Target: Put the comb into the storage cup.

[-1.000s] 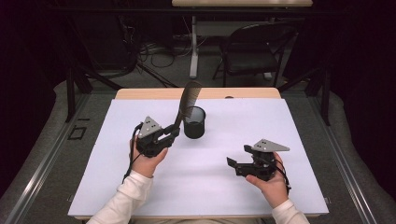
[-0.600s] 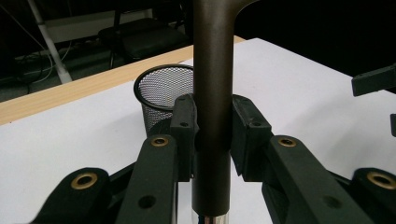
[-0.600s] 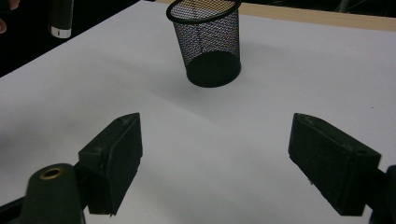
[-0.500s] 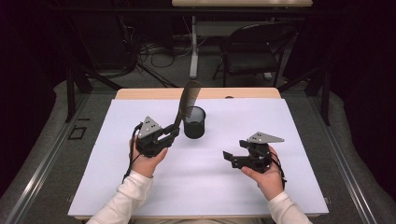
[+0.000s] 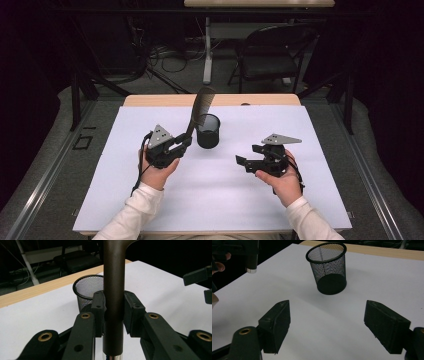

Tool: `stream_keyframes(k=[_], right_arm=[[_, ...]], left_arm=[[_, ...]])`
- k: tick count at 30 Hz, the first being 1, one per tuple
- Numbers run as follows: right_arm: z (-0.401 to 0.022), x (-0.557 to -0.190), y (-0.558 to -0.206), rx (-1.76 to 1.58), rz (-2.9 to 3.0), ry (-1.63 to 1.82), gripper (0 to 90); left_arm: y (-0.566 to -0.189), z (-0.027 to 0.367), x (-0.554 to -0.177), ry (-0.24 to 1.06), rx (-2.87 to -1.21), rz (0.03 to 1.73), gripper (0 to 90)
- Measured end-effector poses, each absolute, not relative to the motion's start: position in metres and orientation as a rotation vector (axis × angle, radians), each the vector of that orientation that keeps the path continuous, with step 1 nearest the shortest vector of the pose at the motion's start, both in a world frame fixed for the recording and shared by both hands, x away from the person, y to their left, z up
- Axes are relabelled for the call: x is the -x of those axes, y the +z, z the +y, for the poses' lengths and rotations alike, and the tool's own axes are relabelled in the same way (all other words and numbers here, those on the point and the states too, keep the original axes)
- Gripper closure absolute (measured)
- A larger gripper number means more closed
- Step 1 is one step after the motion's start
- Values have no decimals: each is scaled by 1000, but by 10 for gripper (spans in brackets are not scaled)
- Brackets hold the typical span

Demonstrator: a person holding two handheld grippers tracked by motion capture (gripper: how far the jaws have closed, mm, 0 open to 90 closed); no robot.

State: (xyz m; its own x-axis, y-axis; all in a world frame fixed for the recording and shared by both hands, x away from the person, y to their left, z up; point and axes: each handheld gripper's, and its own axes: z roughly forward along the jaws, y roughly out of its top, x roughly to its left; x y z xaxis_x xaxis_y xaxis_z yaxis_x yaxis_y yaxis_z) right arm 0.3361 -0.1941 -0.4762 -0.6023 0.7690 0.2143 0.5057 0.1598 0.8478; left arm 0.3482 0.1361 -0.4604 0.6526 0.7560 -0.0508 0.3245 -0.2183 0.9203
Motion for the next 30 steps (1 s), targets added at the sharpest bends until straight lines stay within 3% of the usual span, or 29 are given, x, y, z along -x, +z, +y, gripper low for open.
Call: stream_keyframes(k=[30], right_arm=[[-181, -366, -443, -1208, 2200, 1431, 248]], left_arm=[[-463, 139, -350, 519, -1799, 865, 727]])
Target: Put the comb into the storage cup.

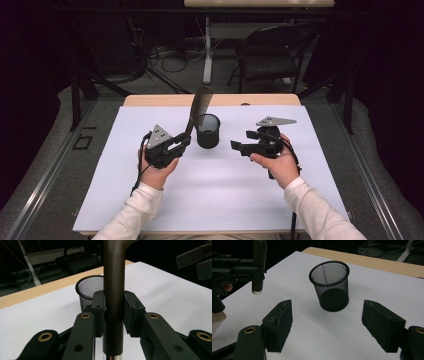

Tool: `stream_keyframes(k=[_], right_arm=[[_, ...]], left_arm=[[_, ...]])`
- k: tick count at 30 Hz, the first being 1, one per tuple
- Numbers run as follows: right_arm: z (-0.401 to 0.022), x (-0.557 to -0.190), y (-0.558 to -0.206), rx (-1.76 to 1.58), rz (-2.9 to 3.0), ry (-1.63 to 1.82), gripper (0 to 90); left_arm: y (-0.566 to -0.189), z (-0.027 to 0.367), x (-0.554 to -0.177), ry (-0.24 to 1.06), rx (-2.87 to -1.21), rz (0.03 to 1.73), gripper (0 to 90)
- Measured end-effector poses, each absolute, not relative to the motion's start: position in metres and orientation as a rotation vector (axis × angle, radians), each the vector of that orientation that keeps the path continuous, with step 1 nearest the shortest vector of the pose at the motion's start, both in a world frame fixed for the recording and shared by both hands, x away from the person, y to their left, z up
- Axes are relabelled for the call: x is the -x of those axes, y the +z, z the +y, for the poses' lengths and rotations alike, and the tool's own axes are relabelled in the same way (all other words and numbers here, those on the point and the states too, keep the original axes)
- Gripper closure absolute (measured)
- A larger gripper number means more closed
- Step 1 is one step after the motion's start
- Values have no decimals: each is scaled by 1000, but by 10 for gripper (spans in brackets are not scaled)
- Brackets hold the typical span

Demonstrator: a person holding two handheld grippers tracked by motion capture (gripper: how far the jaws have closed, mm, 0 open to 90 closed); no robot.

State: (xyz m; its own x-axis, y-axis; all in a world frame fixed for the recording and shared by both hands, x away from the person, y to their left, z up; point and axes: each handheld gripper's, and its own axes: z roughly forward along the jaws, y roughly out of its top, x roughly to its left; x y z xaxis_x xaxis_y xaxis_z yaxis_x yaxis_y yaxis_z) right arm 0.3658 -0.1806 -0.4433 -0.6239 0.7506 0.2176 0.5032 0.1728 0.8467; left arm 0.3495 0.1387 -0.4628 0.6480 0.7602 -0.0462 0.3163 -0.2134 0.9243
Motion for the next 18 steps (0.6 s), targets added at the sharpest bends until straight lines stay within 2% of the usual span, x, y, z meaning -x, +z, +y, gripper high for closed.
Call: stream_keyframes(k=[18], right_arm=[[-174, -380, -421, -1207, 2223, 1440, 293]], left_arm=[[-465, 137, -349, 526, -1798, 863, 727]])
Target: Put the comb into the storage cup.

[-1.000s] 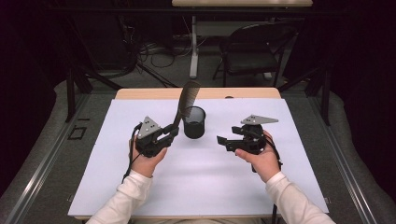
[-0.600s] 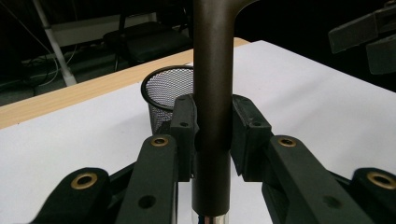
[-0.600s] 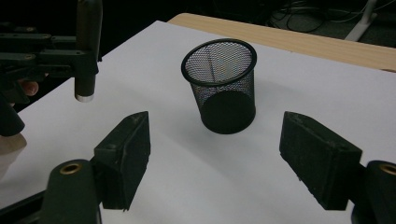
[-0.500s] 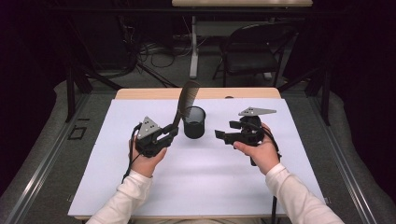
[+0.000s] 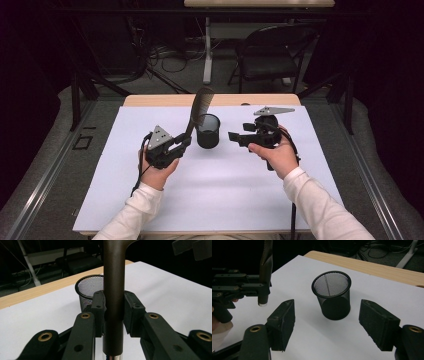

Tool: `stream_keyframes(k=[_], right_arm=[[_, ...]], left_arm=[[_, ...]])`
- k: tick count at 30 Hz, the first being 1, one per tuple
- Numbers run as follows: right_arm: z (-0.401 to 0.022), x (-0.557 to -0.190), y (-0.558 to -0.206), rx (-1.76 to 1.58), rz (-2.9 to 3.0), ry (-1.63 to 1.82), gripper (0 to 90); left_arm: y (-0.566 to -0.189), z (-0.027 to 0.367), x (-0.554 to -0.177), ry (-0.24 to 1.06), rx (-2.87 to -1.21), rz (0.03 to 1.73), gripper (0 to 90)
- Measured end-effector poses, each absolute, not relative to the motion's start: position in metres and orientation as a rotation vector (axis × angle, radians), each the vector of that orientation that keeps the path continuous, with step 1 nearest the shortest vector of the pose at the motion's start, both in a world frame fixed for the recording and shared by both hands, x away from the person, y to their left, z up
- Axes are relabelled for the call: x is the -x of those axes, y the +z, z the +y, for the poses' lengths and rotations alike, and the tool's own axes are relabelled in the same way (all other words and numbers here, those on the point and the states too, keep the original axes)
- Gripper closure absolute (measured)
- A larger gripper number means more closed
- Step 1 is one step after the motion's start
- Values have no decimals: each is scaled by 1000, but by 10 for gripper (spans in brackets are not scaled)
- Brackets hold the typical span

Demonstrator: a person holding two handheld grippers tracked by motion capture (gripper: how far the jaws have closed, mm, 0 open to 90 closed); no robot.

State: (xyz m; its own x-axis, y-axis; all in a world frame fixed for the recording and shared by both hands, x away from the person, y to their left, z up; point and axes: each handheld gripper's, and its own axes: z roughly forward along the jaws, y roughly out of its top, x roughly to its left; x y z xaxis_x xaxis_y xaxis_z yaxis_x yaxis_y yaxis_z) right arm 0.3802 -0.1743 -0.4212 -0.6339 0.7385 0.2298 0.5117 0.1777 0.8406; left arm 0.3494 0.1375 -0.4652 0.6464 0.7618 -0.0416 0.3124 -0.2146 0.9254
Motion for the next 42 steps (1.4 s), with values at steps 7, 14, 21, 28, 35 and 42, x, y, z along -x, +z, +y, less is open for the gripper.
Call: stream_keyframes(k=[7, 14, 21, 28, 35, 42], right_arm=[[-171, -384, -417, -1214, 2238, 1455, 328], [-166, -388, -414, -1228, 2267, 1465, 359], [-163, -392, -411, -1247, 2260, 1475, 363], [-161, -397, -405, -1239, 2251, 1476, 363], [-158, -401, -397, -1242, 2242, 1482, 361], [-156, -404, -392, -1262, 2240, 1491, 361]], left_arm=[[-467, 136, -349, 526, -1804, 860, 728], [-471, 134, -349, 524, -1814, 860, 727], [-473, 133, -349, 526, -1821, 862, 727], [-474, 132, -349, 525, -1823, 858, 727], [-475, 131, -349, 531, -1823, 857, 727], [-476, 131, -349, 533, -1822, 858, 728]])
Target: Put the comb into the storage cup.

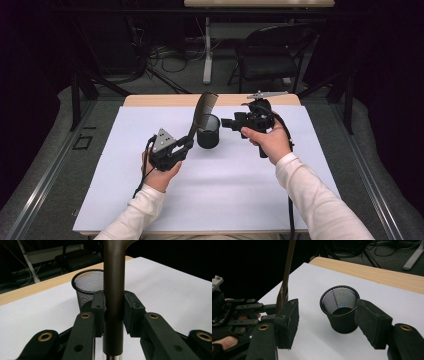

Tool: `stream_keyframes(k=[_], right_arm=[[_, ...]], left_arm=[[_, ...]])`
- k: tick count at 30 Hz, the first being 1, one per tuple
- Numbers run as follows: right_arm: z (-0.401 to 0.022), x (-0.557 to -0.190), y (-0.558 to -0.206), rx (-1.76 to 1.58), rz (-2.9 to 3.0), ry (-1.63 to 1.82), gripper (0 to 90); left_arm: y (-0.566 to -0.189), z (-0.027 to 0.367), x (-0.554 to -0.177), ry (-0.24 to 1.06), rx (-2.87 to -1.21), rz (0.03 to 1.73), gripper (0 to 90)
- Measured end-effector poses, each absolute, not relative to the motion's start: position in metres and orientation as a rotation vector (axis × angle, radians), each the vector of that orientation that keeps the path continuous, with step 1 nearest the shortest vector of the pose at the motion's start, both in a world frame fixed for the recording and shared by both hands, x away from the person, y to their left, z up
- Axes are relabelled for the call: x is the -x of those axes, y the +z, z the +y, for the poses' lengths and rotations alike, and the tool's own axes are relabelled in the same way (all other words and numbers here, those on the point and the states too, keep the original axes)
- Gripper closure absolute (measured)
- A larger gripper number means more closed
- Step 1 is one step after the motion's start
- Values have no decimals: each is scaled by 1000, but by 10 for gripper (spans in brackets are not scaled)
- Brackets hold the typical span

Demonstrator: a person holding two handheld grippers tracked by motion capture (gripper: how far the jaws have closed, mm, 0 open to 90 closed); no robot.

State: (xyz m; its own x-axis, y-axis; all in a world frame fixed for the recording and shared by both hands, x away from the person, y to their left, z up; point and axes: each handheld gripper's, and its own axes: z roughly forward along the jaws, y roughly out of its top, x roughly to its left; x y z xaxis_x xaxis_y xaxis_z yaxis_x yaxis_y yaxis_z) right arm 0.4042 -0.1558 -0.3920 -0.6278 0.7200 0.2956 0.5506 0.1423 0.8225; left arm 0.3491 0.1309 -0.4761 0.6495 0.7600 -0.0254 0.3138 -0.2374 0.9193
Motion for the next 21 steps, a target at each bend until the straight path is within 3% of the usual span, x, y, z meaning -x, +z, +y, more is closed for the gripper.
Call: stream_keyframes(k=[21], right_arm=[[-154, -413, -381, -1342, 2220, 1595, 406]], left_arm=[[-480, 129, -350, 535, -1827, 860, 727]])
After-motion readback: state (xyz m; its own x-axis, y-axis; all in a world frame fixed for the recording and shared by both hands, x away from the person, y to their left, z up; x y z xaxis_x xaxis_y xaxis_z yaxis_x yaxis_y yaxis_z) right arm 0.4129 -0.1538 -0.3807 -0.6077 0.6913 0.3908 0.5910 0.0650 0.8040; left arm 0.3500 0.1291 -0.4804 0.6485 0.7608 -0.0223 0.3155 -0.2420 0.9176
